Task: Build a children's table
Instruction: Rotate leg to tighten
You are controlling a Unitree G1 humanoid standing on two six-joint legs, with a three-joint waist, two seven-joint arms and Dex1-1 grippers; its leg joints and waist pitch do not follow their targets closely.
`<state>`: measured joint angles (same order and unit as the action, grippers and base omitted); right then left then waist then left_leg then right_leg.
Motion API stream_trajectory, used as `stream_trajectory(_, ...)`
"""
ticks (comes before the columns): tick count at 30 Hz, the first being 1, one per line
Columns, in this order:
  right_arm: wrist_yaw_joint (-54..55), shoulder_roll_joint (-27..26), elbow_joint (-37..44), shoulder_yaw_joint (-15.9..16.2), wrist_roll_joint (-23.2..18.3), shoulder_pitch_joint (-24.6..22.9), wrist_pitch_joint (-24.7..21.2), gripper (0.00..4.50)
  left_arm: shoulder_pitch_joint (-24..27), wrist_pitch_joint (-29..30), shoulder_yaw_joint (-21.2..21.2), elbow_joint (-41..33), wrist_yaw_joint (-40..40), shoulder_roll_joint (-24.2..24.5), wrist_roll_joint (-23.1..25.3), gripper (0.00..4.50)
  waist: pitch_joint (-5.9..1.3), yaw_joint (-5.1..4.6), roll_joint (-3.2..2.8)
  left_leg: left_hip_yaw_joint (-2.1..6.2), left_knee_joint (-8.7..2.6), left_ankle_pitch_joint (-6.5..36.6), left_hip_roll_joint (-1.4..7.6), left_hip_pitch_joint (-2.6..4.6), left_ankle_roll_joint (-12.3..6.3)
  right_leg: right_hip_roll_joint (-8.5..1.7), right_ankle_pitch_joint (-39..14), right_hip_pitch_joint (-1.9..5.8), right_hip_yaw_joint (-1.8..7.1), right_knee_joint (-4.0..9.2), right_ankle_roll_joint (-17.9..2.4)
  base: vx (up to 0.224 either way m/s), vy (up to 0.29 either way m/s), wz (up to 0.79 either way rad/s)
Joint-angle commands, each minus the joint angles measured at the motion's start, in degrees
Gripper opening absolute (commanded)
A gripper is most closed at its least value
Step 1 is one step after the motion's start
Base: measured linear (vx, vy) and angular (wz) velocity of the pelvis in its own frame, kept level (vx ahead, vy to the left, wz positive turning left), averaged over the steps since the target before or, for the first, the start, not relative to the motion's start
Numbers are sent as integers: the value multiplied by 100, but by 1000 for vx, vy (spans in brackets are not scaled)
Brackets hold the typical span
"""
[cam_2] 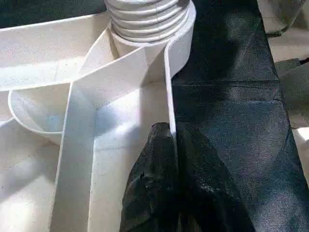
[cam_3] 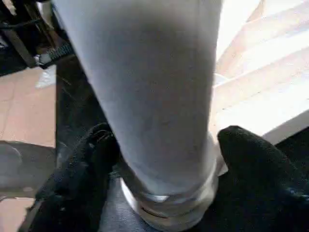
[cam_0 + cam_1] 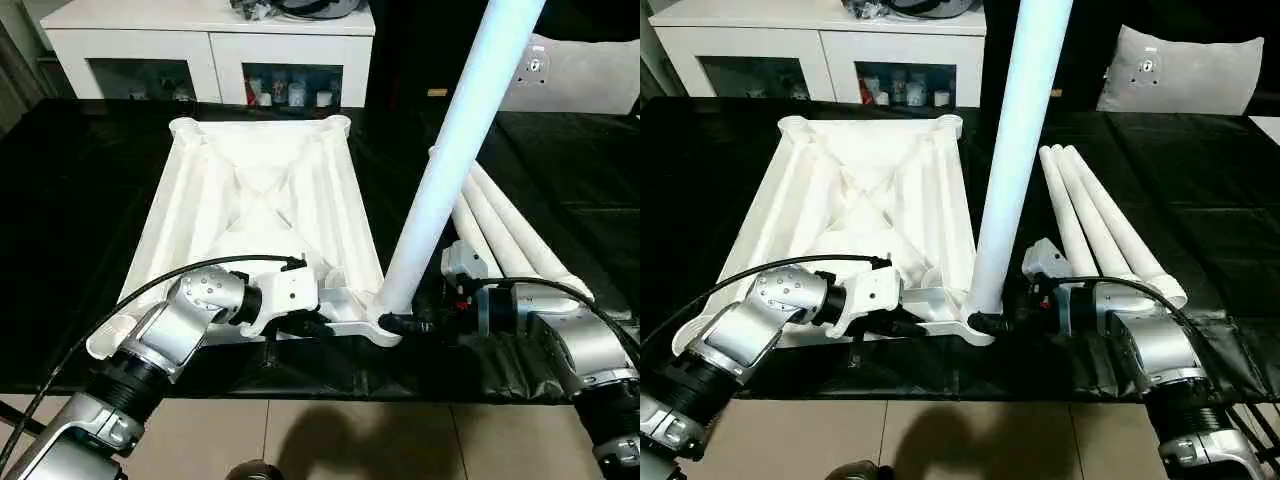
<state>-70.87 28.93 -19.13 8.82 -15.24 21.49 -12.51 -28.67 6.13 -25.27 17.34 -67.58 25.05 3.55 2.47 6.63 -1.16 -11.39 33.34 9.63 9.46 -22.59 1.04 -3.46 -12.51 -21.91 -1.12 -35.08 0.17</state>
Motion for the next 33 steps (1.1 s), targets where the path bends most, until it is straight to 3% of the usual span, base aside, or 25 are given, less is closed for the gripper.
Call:
stream_trajectory(1,-97,9,77,-11,-65,27,-88,335,8,-76,-271,44,-226,12,93,0,-336,-16,51,175,-341,1021,420,184,-317,-476,-380,155,179,370,-1416,0,0,0)
stream_trajectory(9,-162,-24,164,65,-124,-71,-234,272,26,-55,-260,47,-259,11,74,0,-340,-6,52,174,-332,972,416,181,-315,-475,-318,163,176,357,-1444,0,0,0)
stream_trajectory(15,92,-171,335,106,-199,-211,-720,257,133,365,-58,-184,-150,-191,-233,0,-333,-2,64,171,-338,1006,424,183,-305,-480,-453,153,174,364,-1457,0,0,0)
stream_trajectory(19,1187,-636,59,-8,55,-44,-1016,256,199,1059,141,-438,249,-507,-427,0,-281,-65,51,186,-384,1429,412,204,-86,-498,-1199,119,194,431,-1364,0,0,0)
stream_trajectory(21,2015,-1027,-242,-216,155,146,-1163,254,187,1481,252,-520,669,-800,-445,0,-247,-169,79,239,-434,1843,379,200,176,-523,-2087,118,182,492,-1168,0,0,0)
stream_trajectory(23,2751,-1365,-495,-455,171,329,-1360,254,107,1819,424,-470,1220,-1163,-428,0,-251,-277,75,270,-449,1988,382,207,306,-518,-2291,94,184,513,-1060,0,0,0)
stream_trajectory(28,3690,-1790,-963,-691,260,620,-1236,254,-78,2130,740,-238,2117,-1807,-386,0,-266,-382,84,241,-416,1914,361,205,252,-496,-1962,77,205,533,-1088,0,0,0)
stream_trajectory(29,3742,-1828,-1020,-653,320,643,-1066,310,-114,2154,773,-194,2276,-1922,-361,0,-269,-380,95,231,-404,1819,353,203,198,-494,-1861,80,209,547,-1090,0,0,0)
stream_trajectory(33,3813,-1850,-1005,-660,444,617,-1011,330,-117,2129,694,-222,2337,-1893,-200,0,-318,-326,86,196,-369,1328,360,175,-19,-477,-1166,123,214,497,-1165,0,0,0)
